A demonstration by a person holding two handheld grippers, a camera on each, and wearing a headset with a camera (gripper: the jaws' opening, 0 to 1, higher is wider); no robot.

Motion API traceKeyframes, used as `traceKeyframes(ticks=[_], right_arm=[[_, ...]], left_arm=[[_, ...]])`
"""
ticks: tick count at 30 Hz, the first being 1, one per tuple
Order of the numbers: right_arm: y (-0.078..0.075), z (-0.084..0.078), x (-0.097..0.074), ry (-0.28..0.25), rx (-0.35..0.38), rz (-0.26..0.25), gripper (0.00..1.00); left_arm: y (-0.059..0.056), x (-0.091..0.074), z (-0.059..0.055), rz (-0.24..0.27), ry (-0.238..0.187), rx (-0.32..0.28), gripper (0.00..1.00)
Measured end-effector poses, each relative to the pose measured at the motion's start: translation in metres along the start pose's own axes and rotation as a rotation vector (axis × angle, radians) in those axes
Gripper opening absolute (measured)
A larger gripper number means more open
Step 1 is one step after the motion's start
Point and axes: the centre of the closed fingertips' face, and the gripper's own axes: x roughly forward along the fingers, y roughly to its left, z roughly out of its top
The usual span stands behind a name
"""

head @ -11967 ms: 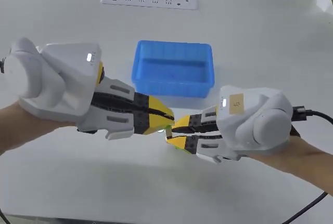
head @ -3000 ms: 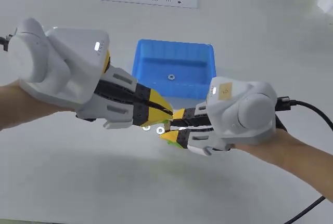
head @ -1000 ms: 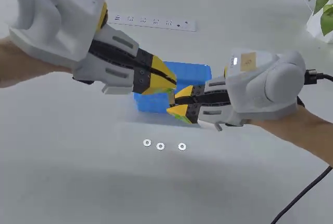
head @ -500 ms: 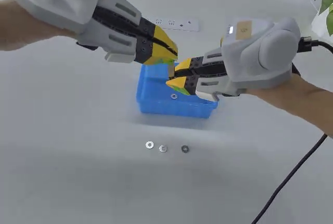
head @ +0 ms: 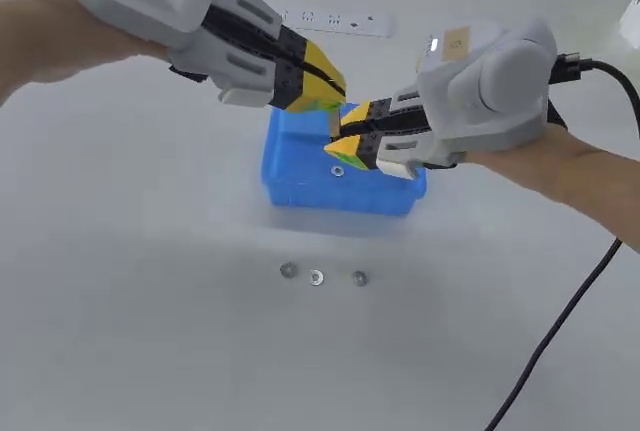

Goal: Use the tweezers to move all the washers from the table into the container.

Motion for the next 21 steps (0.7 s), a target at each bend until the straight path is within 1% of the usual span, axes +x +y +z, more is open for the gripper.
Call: traceKeyframes(ticks=[5, 10, 12, 15, 19, 21], right_arm=[[-0.001, -0.011, 0.008, 0.012, 0.027, 0.01, 0.1], [0.001, -0.019, 0.013, 0.029, 0.042, 0.021, 0.1], [0.001, -0.021, 0.016, 0.021, 0.074, 0.029, 0.1], [-0.001, -0.024, 0.018, 0.017, 0.099, 0.031, 0.1], [-0.001, -0.028, 0.021, 0.028, 0.106, 0.037, 0.1], [-0.003, -0.031, 0.023, 0.04, 0.109, 0.032, 0.1]], left_arm=[[0.003, 0.007, -0.012, -0.006, 0.011, -0.019, 0.05], [0.003, 0.011, -0.021, -0.009, 0.011, -0.045, 0.05], [0.004, 0.012, -0.023, -0.005, 0.014, -0.05, 0.05], [0.007, 0.014, -0.026, 0.003, 0.011, -0.065, 0.05], [0.008, 0.018, -0.03, 0.001, 0.01, -0.079, 0.05], [0.009, 0.02, -0.031, 0.002, -0.001, -0.095, 0.05]])
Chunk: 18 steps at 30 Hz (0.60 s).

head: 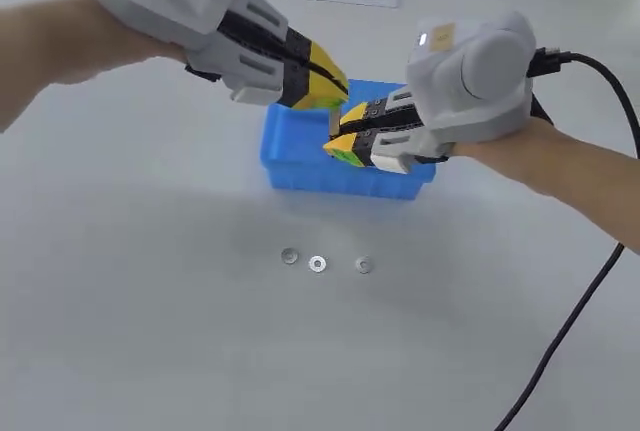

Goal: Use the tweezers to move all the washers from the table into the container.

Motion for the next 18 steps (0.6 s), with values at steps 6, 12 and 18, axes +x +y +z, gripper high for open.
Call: traceKeyframes(ticks=[6, 12, 18], right_arm=[[-0.0018, -0.0019, 0.0013, 0.003, 0.024, 0.004, 0.1], [-0.0025, -0.0037, 0.0031, 0.012, 0.032, 0.0, 0.11], [-0.0043, -0.0055, 0.0031, 0.021, 0.05, -0.015, 0.11]], left_arm=[[0.0022, 0.0018, -0.001, 0.0, 0.001, -0.007, 0.05], [0.0026, 0.0028, -0.0034, 0.001, 0.007, -0.012, 0.05], [0.0039, 0.0037, -0.0047, 0.008, 0.011, -0.011, 0.05]])
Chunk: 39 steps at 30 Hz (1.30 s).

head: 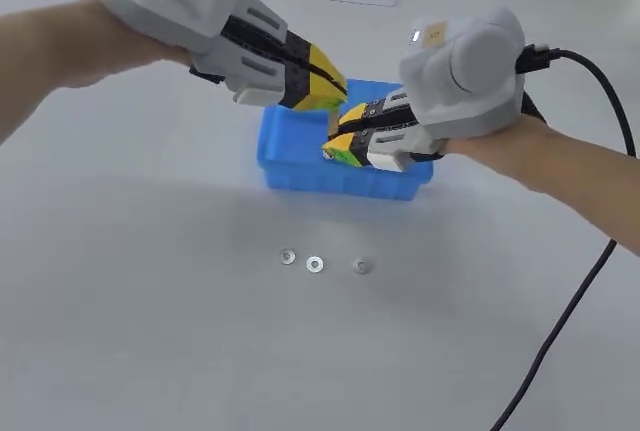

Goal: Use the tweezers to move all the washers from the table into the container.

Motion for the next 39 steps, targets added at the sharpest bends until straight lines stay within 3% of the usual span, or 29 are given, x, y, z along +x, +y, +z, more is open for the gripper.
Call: traceKeyframes(ticks=[6, 13, 23, 32, 39], right_arm=[[0.0, 0.005, -0.005, -0.007, -0.007, -0.013, 0.12], [-0.004, 0.017, -0.018, -0.051, -0.012, -0.045, 0.12], [0.001, 0.035, -0.036, -0.085, -0.031, -0.082, 0.13], [0.011, 0.044, -0.056, -0.1, -0.062, -0.116, 0.15], [0.027, 0.046, -0.068, -0.116, -0.059, -0.122, 0.16]], left_arm=[[0.0, -0.002, 0.007, 0.009, -0.008, 0.008, 0.05], [-0.001, -0.014, 0.02, 0.03, -0.027, 0.029, 0.05], [-0.007, -0.025, 0.036, 0.046, -0.024, 0.072, 0.05], [-0.021, -0.034, 0.054, 0.051, -0.023, 0.115, 0.05], [-0.04, -0.036, 0.067, 0.019, -0.045, 0.124, 0.05]])
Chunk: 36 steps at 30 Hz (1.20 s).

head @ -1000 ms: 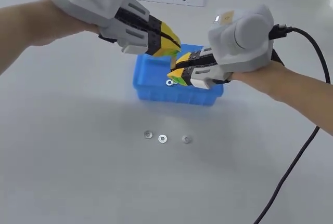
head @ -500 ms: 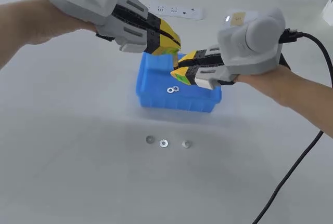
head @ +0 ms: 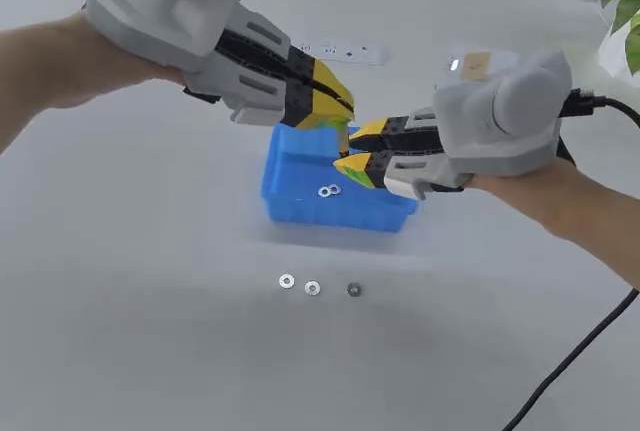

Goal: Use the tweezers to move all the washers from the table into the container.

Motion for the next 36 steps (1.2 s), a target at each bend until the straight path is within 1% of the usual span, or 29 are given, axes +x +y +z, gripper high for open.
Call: traceKeyframes(ticks=[2, 3, 5, 7, 9, 12, 16, 18, 22, 25, 30, 32, 36], right_arm=[[0.004, 0.0, -0.005, -0.006, 0.0, -0.004, 0.17], [0.006, 0.0, -0.007, -0.007, 0.002, -0.002, 0.17], [0.011, -0.001, -0.01, -0.004, -0.006, 0.0, 0.18], [0.018, -0.003, -0.013, -0.004, -0.011, 0.005, 0.18], [0.022, -0.007, -0.015, 0.004, -0.017, 0.005, 0.18], [0.029, -0.013, -0.017, 0.012, -0.008, 0.008, 0.18], [0.039, -0.024, -0.018, 0.016, 0.028, 0.016, 0.18], [0.044, -0.027, -0.019, 0.015, 0.048, 0.019, 0.17], [0.055, -0.038, -0.018, 0.036, 0.06, 0.038, 0.18], [0.065, -0.046, -0.017, 0.057, 0.07, 0.056, 0.17], [0.079, -0.058, -0.014, 0.067, 0.09, 0.077, 0.17], [0.082, -0.061, -0.013, 0.069, 0.104, 0.082, 0.17], [0.084, -0.067, -0.012, 0.079, 0.116, 0.082, 0.17]], left_arm=[[-0.006, 0.0, 0.003, -0.004, -0.003, 0.008, 0.05], [-0.011, 0.0, 0.005, -0.012, -0.011, 0.016, 0.05], [-0.018, 0.0, 0.007, -0.019, -0.012, 0.023, 0.05], [-0.024, 0.002, 0.008, -0.025, -0.021, 0.017, 0.05], [-0.028, 0.004, 0.007, -0.028, -0.021, 0.016, 0.05], [-0.037, 0.009, 0.006, -0.037, -0.026, 0.004, 0.05], [-0.049, 0.015, 0.006, -0.044, -0.028, -0.018, 0.05], [-0.056, 0.017, 0.006, -0.048, -0.042, -0.041, 0.05], [-0.068, 0.022, 0.001, -0.056, -0.047, -0.069, 0.06], [-0.078, 0.026, -0.006, -0.066, -0.045, -0.091, 0.06], [-0.087, 0.03, -0.015, -0.081, -0.036, -0.117, 0.06], [-0.091, 0.032, -0.017, -0.091, -0.033, -0.12, 0.06], [-0.09, 0.035, -0.023, -0.092, -0.036, -0.139, 0.06]])
